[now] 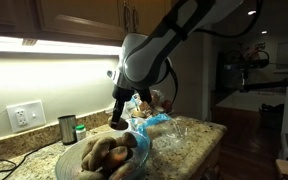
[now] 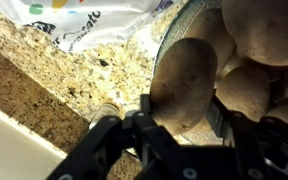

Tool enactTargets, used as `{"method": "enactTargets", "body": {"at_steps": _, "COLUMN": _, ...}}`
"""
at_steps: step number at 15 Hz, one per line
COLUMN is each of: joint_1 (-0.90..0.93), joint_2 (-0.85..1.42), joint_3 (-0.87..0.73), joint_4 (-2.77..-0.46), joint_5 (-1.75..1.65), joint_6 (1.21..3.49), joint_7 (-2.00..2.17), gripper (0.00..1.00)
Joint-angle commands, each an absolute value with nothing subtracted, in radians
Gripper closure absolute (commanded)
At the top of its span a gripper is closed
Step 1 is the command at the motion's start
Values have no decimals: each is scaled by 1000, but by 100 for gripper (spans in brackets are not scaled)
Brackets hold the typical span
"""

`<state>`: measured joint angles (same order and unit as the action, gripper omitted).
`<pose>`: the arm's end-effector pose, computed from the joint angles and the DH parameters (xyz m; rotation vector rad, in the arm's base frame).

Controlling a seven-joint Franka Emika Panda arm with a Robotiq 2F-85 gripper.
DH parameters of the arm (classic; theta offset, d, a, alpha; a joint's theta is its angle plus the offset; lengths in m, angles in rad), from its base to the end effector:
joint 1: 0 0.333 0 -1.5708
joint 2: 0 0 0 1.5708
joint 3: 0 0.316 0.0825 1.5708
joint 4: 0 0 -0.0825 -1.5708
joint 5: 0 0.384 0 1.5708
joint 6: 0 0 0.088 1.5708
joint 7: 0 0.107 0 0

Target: Remove a potatoe from the bag and put it in the bowl

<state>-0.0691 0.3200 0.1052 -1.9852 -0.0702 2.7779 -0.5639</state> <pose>0.6446 0.0222 0.3568 2.7803 0.9311 0.6816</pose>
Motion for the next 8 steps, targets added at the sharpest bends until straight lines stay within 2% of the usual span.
{"method": "enactTargets", "body": {"at_steps": 1, "joint_1": -100, "joint_2": 354, "joint_3": 138, "joint_4": -1949, "joint_5": -50, "joint_6": 2797, "joint_7": -613, "gripper": 68}}
{"method": "enactTargets", "body": {"at_steps": 8, "joint_1": -113, "joint_2": 420, "joint_3": 175, "joint_4": -1886, "joint_5": -48, "joint_6": 2777, "joint_7": -624, "gripper": 68}}
